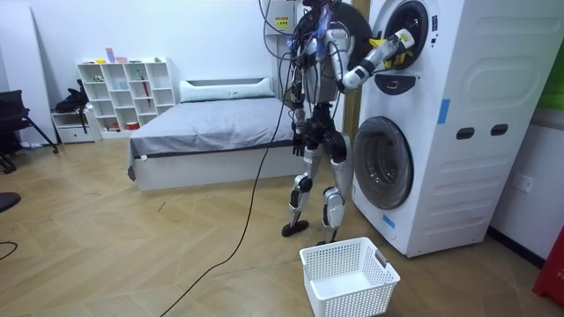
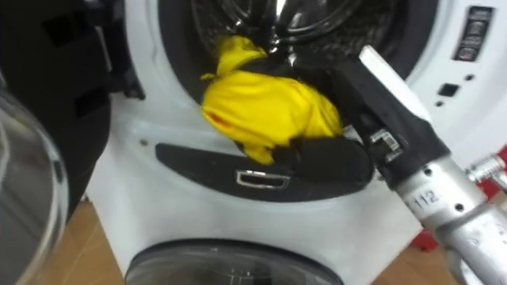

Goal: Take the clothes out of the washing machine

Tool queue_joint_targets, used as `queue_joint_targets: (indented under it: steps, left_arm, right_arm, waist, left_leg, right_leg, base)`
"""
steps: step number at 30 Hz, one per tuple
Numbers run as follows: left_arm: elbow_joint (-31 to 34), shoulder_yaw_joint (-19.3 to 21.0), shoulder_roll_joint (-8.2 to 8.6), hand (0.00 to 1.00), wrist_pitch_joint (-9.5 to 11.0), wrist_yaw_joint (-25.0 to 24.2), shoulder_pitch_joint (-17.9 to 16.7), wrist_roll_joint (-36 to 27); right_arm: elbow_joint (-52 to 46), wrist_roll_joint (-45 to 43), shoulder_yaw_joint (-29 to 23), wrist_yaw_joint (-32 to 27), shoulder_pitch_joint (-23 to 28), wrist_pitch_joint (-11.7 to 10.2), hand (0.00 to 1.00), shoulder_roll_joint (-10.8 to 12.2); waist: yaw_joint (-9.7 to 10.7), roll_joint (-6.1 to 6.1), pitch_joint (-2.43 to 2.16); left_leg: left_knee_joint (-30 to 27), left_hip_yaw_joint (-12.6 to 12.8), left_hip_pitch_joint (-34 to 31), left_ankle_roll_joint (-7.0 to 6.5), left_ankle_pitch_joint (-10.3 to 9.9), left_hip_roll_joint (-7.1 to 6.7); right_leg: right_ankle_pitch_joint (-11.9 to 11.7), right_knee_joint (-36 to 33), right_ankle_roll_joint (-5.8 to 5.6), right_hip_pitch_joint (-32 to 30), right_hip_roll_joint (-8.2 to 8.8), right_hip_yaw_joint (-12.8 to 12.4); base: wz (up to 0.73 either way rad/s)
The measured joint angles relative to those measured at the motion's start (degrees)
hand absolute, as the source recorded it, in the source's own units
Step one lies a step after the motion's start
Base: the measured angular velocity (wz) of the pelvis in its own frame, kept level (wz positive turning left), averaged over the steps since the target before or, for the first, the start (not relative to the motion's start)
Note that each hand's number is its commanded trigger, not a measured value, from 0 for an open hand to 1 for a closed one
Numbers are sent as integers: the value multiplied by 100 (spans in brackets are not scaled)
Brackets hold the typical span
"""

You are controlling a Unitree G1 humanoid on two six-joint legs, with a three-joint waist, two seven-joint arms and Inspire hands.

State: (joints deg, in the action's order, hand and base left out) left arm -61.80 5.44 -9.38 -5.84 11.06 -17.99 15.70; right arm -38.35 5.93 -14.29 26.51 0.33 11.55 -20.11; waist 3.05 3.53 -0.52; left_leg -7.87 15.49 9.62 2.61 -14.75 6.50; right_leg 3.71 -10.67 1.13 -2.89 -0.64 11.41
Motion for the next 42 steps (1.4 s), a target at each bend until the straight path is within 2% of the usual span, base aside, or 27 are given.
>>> queue_joint_targets:
  steps: [3, 6, 9, 11, 17, 21, 23, 26, 28, 29, 31, 33, 37, 40, 42]
  left_arm:
    - [5, 28, -21, 0, 14, 0, -34, -34]
    - [13, 27, -29, 0, 50, -3, -21, -34]
    - [10, 32, -56, 0, 189, -3, 55, 8]
    - [9, 30, -61, 0, 256, -2, 64, 9]
    - [-14, 8, -84, 0, 228, -2, 182, 8]
    - [-19, 21, -169, 0, 224, -10, 296, 17]
    - [-10, 20, -191, 0, 224, -58, 347, 16]
    - [-3, 5, -216, 0, 222, -84, 373, 16]
    - [-6, -3, -271, 0, 211, -172, 394, 15]
    - [-7, -1, -285, 0, 210, -176, 403, 14]
    - [-9, -1, -317, 0, 211, -209, 461, 15]
    - [-18, 1, -356, 0, 219, -280, 530, 9]
    - [-26, -147, -487, 0, 227, -383, 866, -42]
    - [-67, -355, -503, 0, 205, -442, 1047, -47]
    - [-75, -479, -478, 0, 160, -494, 1106, -48]
  right_arm:
    - [160, 200, -252, -14, 202, -205, 100, 108]
    - [202, 290, -335, -32, 416, -233, 100, 179]
    - [206, 287, -342, -30, 634, -342, 100, 232]
    - [205, 315, -348, -24, 804, -357, 100, 289]
    - [205, 548, -342, -24, 1355, -360, 100, 297]
    - [235, 549, -346, -24, 1394, -360, 100, 296]
    - [236, 548, -362, -7, 1437, -360, 100, 295]
    - [242, 550, -400, -15, 1437, -360, 100, 282]
    - [257, 569, -404, -30, 1437, -360, 100, 225]
    - [257, 601, -413, -28, 1438, -359, 100, 199]
    - [256, 738, -546, -16, 1447, -359, 100, 118]
    - [258, 738, -645, -18, 1455, -359, 100, 119]
    - [543, 796, -720, -21, 1466, -418, 100, 128]
    - [799, 754, -704, -9, 1555, -396, 100, 130]
    - [927, 731, -637, -8, 1558, -342, 100, 156]
  waist:
    - [139, 24, -19]
    - [211, 37, -23]
    - [257, 37, -22]
    - [248, 42, -20]
    - [158, 74, -17]
    - [153, 108, -17]
    - [217, 111, -16]
    - [419, 119, -10]
    - [648, 141, 8]
    - [733, 142, 18]
    - [989, 111, 30]
    - [1132, 90, 42]
    - [1286, 80, 50]
    - [1345, 59, 59]
    - [1358, 26, 81]
  left_leg:
    - [-8, 0, 0, -1, 0, -1]
    - [-30, 22, 17, -4, -1, -6]
    - [-32, 52, 32, -6, -2, -6]
    - [-18, 127, 65, -6, -4, -3]
    - [19, 429, 87, -4, -40, -11]
    - [7, 775, 158, 8, -51, -2]
    - [-12, 907, 194, 14, -73, 1]
    - [-101, 1244, 205, 24, -120, 27]
    - [-164, 1605, 169, 51, -170, 77]
    - [-188, 1689, 155, 60, -191, 79]
    - [-191, 2016, 173, 98, -239, 116]
    - [-187, 2238, 214, 137, -278, 126]
    - [-277, 2711, 296, 237, -392, 174]
    - [-290, 2976, 303, 276, -424, 195]
    - [-341, 3044, 304, 286, -431, 201]
  right_leg:
    - [-2, 2, 3, 6, 6, -7]
    - [-3, 3, 1, 4, 3, -27]
    - [-2, 1, 0, 6, 1, -33]
    - [0, -5, -3, 4, -13, -62]
    - [-28, -124, 8, -175, -71, -371]
    - [-145, -103, 30, -244, -176, -684]
    - [-182, -105, 36, -260, -213, -832]
    - [-279, -109, 59, -359, -285, -1024]
    - [-396, -97, 78, -519, -395, -1290]
    - [-425, -92, 83, -550, -426, -1368]
    - [-490, -95, 91, -667, -533, -1669]
    - [-511, -116, 91, -725, -635, -1870]
    - [-555, -130, 106, -814, -874, -2221]
    - [-558, -190, 111, -922, -986, -2388]
    - [-562, -204, 117, -949, -1029, -2442]
  base:
    - [0]
    - [-3]
    - [-4]
    - [-12]
    - [-27]
    - [-40]
    - [-41]
    - [-54]
    - [-77]
    - [-80]
    - [-73]
    - [-67]
    - [-58]
    - [-45]
    - [-37]
